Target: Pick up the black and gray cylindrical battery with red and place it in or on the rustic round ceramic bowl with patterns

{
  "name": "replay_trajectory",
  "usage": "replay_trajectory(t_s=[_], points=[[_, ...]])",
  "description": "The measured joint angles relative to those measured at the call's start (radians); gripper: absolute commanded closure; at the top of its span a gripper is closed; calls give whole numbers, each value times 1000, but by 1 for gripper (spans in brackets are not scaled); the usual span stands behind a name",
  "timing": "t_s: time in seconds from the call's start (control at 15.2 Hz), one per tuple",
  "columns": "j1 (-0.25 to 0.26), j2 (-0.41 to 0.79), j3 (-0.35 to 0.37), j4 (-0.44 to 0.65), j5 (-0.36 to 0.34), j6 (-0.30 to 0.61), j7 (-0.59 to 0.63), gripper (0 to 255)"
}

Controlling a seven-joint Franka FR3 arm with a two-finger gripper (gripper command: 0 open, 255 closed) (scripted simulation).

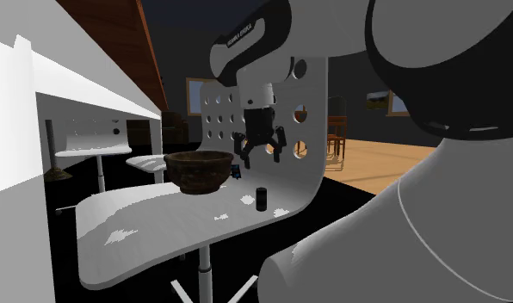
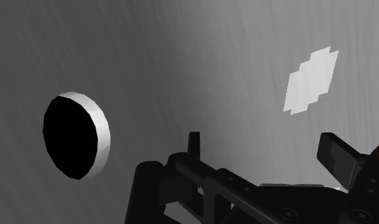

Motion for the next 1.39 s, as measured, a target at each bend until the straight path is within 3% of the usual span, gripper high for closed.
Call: replay_trajectory(t_s=[0.2,0.92,1.39], points=[[6,-41,3,-27,13,-20,5,0],[72,-365,64,-153,159,-259,92,0],[78,-420,68,-256,169,-212,94,0]])
